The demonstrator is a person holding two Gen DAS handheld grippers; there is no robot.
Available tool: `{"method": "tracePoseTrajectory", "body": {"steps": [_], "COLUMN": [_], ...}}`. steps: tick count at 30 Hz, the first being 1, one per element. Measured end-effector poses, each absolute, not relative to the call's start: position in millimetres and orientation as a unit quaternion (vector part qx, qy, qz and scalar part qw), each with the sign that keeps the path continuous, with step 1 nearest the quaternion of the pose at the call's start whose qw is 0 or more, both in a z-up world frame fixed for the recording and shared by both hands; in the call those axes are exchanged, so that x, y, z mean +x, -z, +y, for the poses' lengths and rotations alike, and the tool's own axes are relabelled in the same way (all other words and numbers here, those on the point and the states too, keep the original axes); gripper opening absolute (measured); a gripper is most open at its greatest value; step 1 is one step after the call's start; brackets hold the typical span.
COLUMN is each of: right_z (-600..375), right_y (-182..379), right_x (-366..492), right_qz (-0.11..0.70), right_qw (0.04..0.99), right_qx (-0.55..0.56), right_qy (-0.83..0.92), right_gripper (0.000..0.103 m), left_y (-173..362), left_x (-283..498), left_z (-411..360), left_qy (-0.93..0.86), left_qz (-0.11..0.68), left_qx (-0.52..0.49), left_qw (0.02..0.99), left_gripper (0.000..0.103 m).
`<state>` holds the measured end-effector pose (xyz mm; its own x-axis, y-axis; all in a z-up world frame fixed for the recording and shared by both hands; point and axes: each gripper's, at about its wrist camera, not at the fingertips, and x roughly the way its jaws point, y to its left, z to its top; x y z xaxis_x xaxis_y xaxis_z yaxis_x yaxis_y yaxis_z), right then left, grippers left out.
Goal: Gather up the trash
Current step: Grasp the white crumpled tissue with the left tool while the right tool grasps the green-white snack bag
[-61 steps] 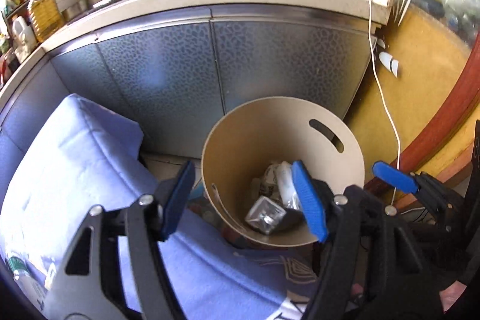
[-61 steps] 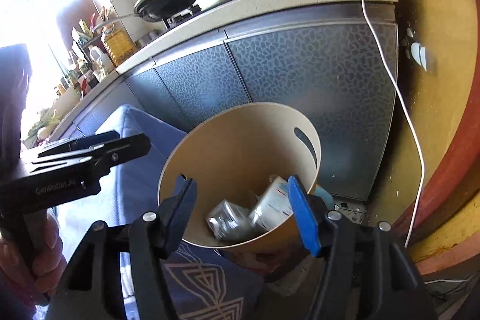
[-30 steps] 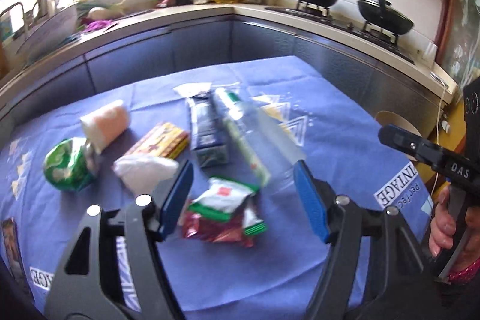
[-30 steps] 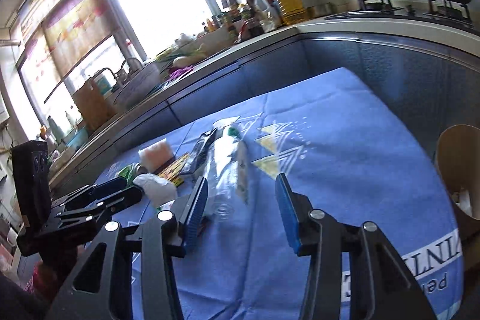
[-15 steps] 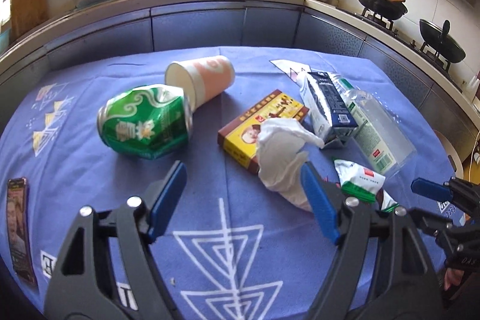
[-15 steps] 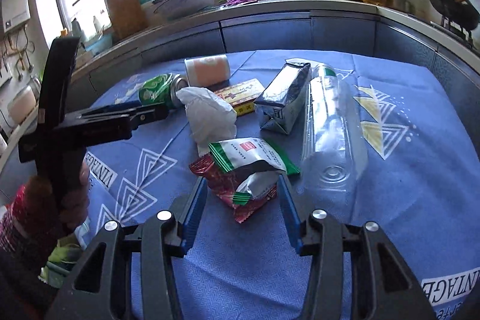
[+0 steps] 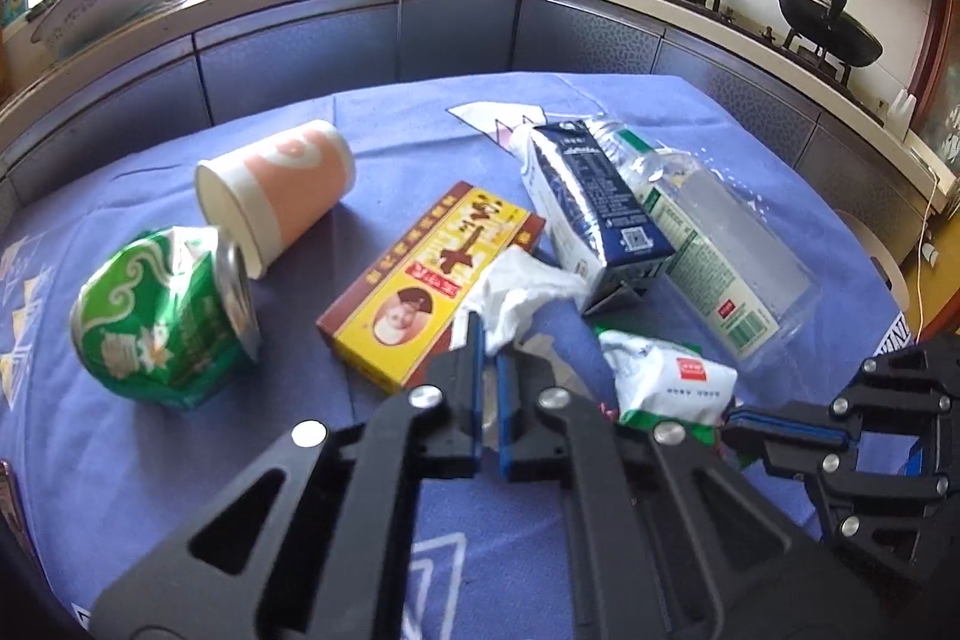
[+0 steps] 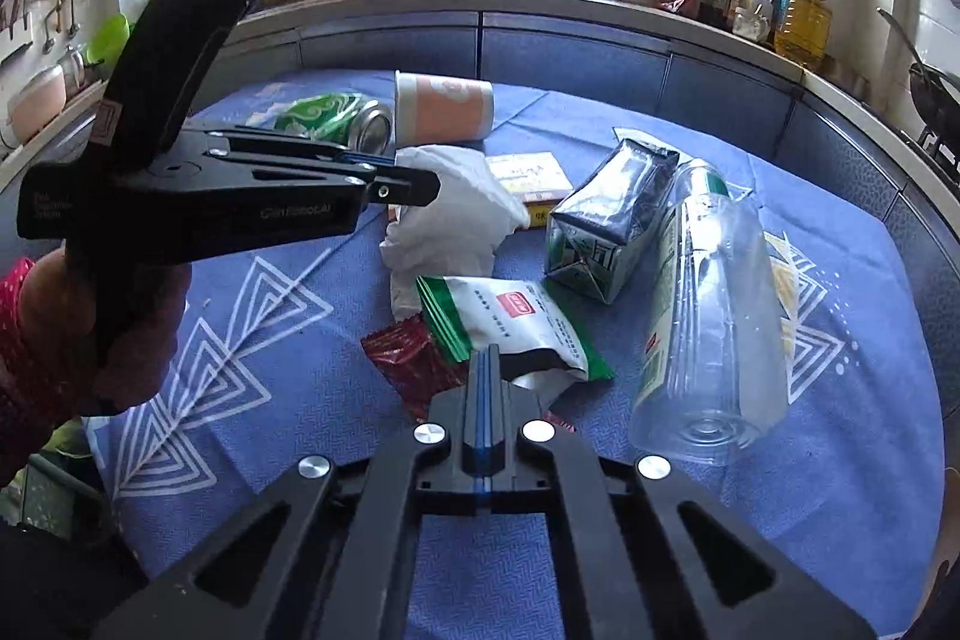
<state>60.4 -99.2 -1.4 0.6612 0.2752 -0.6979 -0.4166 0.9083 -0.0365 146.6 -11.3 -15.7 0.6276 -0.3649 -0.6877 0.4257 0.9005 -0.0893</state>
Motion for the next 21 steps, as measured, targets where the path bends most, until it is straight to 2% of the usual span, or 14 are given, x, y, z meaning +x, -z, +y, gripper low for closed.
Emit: {"method": "tracePoseTrajectory", "body": {"steps": [9, 13, 17, 18, 20, 21], "right_z": [-151.9, -162.5, -157.4, -153.4, -142.4, -138.0], "right_y": [-49.1, -54.5, -39.2, -35.5, -28.3, -26.0], "right_x": [42.3, 41.4, 46.5, 48.1, 50.8, 52.7], "right_qz": [0.307, 0.315, 0.339, 0.342, 0.349, 0.355], "right_qw": [0.932, 0.925, 0.907, 0.906, 0.904, 0.899], "right_qx": [0.009, 0.038, 0.073, 0.063, 0.034, 0.034], "right_qy": [-0.189, -0.209, -0.24, -0.242, -0.246, -0.255], "right_gripper": [0.0, 0.0, 0.002, 0.005, 0.022, 0.044], "left_y": [-56.5, -90.3, -100.7, -99.5, -95.6, -93.2], "left_x": [125.1, 114.6, 110.1, 109.5, 109.4, 109.2], "left_z": [-9.8, -20.7, -24.6, -24.4, -21.0, -19.1], "left_qy": [0.248, 0.257, 0.254, 0.253, 0.251, 0.25], "left_qz": [0.317, 0.279, 0.266, 0.267, 0.274, 0.277], "left_qx": [0.018, 0.026, 0.029, 0.028, 0.025, 0.023], "left_qw": [0.915, 0.925, 0.929, 0.929, 0.928, 0.927], "left_gripper": [0.003, 0.003, 0.003, 0.003, 0.003, 0.003]}}
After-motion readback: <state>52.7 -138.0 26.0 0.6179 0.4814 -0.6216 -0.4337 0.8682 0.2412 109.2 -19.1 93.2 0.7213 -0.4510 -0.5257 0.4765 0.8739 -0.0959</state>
